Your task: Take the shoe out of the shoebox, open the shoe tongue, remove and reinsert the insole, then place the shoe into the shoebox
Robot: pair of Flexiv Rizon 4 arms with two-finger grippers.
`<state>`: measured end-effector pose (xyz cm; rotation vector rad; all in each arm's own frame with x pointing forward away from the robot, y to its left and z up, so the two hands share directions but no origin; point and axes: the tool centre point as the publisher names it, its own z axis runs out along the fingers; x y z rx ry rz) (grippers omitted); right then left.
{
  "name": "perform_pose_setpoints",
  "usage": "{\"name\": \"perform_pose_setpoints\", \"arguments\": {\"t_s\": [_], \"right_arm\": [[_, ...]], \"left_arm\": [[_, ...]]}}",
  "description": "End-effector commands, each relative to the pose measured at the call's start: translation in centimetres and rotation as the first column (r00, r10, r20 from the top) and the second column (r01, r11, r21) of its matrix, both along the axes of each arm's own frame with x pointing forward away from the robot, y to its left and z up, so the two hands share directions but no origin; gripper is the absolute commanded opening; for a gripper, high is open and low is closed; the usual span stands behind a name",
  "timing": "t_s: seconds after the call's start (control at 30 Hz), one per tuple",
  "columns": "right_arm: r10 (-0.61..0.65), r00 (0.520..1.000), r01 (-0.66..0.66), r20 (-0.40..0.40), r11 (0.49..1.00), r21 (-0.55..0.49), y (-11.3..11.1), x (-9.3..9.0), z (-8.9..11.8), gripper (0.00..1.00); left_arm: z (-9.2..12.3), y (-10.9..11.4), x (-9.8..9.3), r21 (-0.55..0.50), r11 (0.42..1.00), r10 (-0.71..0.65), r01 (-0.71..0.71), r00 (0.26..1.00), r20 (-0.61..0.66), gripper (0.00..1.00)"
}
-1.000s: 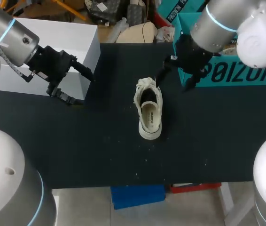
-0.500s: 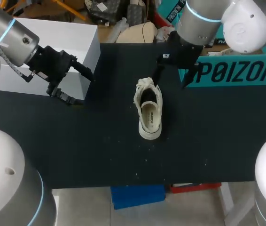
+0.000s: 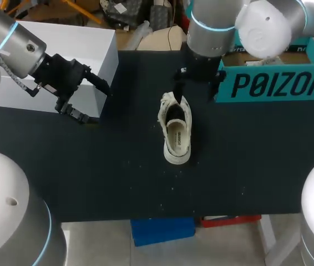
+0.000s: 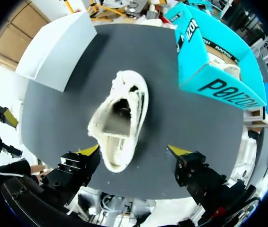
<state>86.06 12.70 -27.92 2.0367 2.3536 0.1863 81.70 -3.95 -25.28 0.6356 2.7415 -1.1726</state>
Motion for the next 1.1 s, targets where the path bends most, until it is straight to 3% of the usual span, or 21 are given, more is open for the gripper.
{"name": "perform_pose_setpoints", "arguments": {"t_s": [0.03, 0.33, 0.53, 0.73, 0.9, 0.97, 1.1], "right_arm": [[-0.014, 1.000, 0.015, 0.024, 1.000, -0.027, 0.8, 0.2, -1.5, 0.82], [-0.022, 0.999, 0.022, 0.032, 0.999, -0.024, 0.7, 0.8, -4.7, 0.79], [-0.015, 1.000, 0.016, 0.020, 0.999, -0.028, 0.0, 1.2, -6.9, 0.69], [-0.012, 1.000, 0.012, 0.008, 0.999, -0.041, -1.1, 1.8, -8.6, 0.75], [-0.002, 1.000, 0.002, -0.002, 0.999, -0.045, -1.6, 2.3, -10.5, 0.66], [-0.001, 1.000, 0.001, -0.006, 0.999, -0.044, -1.4, 2.5, -11.0, 0.67], [0.000, 1.000, -0.001, -0.014, 0.999, -0.040, -1.4, 2.7, -12.4, 0.54]], "left_arm": [[0.0, 0.0, -0.1, 0.002, 1.000, 0.002, -0.002, 1.000, 0.003, 1.00], [0.0, 0.0, -0.1, 0.002, 1.000, 0.002, -0.002, 1.000, 0.003, 1.00], [0.0, 0.0, -0.1, 0.002, 1.000, 0.002, -0.002, 1.000, 0.003, 1.00], [0.0, 0.0, -0.1, 0.002, 1.000, 0.002, -0.002, 1.000, 0.003, 1.00], [0.0, 0.0, -0.1, 0.002, 1.000, 0.002, -0.002, 1.000, 0.003, 1.00], [0.0, 0.0, -0.1, 0.002, 1.000, 0.002, -0.002, 1.000, 0.003, 1.00], [0.0, 0.0, -0.1, 0.002, 1.000, 0.002, -0.002, 1.000, 0.003, 1.00]]}}
